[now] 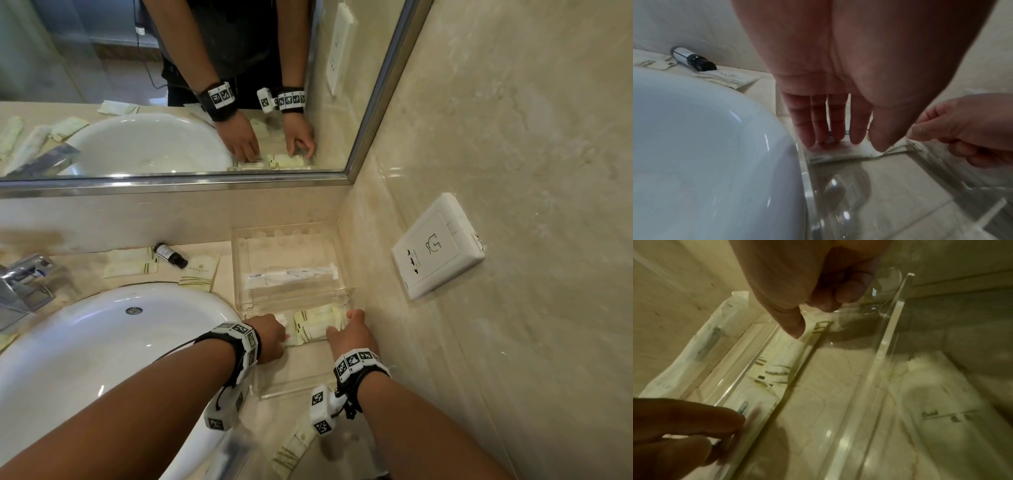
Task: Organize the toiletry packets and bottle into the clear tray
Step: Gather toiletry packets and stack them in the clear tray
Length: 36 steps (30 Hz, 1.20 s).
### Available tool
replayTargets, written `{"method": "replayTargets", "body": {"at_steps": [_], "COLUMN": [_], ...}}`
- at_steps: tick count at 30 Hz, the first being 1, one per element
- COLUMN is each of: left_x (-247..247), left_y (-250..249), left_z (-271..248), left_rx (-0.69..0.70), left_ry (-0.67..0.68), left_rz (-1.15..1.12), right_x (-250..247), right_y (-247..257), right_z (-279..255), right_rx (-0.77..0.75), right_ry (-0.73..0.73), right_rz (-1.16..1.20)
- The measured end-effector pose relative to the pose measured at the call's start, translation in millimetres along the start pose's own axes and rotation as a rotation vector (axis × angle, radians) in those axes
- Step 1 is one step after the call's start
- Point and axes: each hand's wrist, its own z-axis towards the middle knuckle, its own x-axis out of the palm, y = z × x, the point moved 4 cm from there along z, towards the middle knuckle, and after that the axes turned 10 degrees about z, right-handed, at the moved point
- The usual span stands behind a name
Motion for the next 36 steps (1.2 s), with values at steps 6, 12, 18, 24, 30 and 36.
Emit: {"method": "replayTargets", "body": {"at_steps": [6, 12, 18, 24, 30, 36], "left_x": [8, 15, 17, 8, 11, 30], "left_y": [0, -3, 0, 14, 61, 122], "left_z": [3, 3, 0, -14, -42, -66], "left_rx": [0.002, 0.045, 0.059, -0.008, -0.155, -0.339], "left_ry": [-0.017, 0.021, -0.024, -0.119, -0.215, -0.284], "left_rz": [0.008, 0.032, -0.047, -0.198, -0.259, -0.334], "right_x": [12, 28, 29, 25, 43, 90], "right_y": [12, 19, 23, 32, 89, 143], "right_z": [-17, -28, -34, -42, -64, -88], "right_rx": [-0.139, -0.192, -0.209, -0.264, -0.458, -0.642], "right_ry": [0.114, 0.146, 0.171, 0.149, 0.128, 0.265], "right_rz": [-0.229, -0.341, -0.343, -0.316, -0.179, -0.118]}}
